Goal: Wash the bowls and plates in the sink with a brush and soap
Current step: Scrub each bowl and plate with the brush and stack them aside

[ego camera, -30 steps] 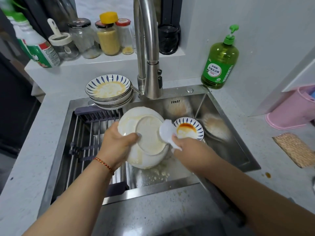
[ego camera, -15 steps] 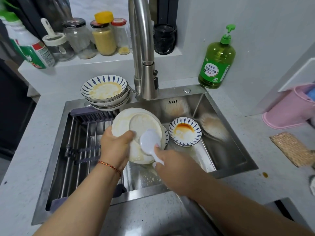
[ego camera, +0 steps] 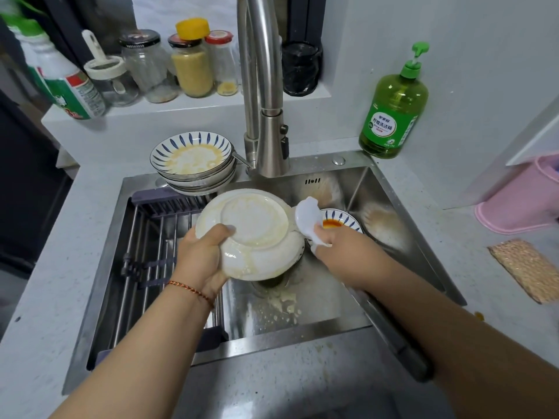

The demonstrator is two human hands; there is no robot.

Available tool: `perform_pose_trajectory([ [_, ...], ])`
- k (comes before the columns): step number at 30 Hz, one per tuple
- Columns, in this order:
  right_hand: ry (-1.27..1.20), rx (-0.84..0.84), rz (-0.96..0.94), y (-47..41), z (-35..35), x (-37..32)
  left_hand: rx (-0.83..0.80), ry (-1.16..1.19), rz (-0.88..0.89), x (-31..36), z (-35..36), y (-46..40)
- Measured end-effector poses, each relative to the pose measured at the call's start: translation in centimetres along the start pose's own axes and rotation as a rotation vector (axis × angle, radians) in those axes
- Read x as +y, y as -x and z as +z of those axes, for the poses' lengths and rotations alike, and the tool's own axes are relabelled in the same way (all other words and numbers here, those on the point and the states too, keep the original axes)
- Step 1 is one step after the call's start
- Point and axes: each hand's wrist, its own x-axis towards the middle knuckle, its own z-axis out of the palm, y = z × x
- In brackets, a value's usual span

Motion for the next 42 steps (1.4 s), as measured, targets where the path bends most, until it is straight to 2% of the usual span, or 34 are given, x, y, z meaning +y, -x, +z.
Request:
perform_pose_trajectory([
  [4, 0.043, -0.040, -0.114, 2.8, 2.2, -1.5, 0.085, 0.031, 0.006, -0.2, 0.1, -0.5],
  [8, 0.123, -0.056, -0.281, 5.1, 3.6, -3.1, 0.089, 0.049, 0.004, -0.4, 0.1, -0.5],
  [12, 0.111, -0.021, -0.171, 3.1, 3.1, -1.6, 0.088, 0.060, -0.015, -0.1, -0.6, -0.4],
  [16, 0.022, 0.013, -0.031, 0.9, 2.3, 0.3, 0.010, -0.004, 0.080, 0.9, -1.3, 0.1],
  [21, -0.169, 0.054, 0.003, 0.1, 2.4, 1.1, 0.025, -0.392, 0.397, 3.3, -2.5, 0.6],
  [24, -0.234, 0.027, 0.015, -0.5, 3.1, 1.2, 0.099, -0.690, 0.645, 5.7, -2.6, 1.2],
  [29, -0.365, -0.025, 0.015, -1.2, 4.0, 0.6, 0.230, -1.064, 0.934, 9.0, -2.8, 0.5],
  [31, -0.349, -0.021, -0.035, -1.2, 4.5, 0.4, 0.215, -1.167, 1.032, 9.9, -3.3, -1.0],
  [34, -0.293, -0.035, -0.093, -1.5, 4.7, 0.3, 0.102, -1.333, 1.195, 11.1, -3.4, -3.7],
  [35, -0.275, -0.026, -0.124, -1.5, 4.7, 0.0, 0.082, -1.409, 1.228, 11.4, -3.3, -4.7],
  [37, -0.103, 0.040, -0.356, -1.7, 3.9, -0.3, 0.073, -1.542, 1.254, 11.5, -3.1, -6.6],
  [38, -0.058, 0.011, -0.410, -1.8, 3.9, -0.4, 0.067, -1.593, 1.258, 11.5, -3.0, -7.5],
  [39, 0.009, 0.050, -0.461, -2.1, 3.9, 0.1, 0.064, -1.638, 1.253, 11.4, -2.8, -8.3],
  [40, 0.017, 0.091, -0.497, -2.4, 4.2, 0.6, 0.063, -1.685, 1.234, 11.3, -2.5, -9.1],
  [42, -0.043, 0.008, -0.485, -2.5, 4.1, 0.8, 0.065, -1.744, 1.227, 11.0, -2.1, -10.3],
])
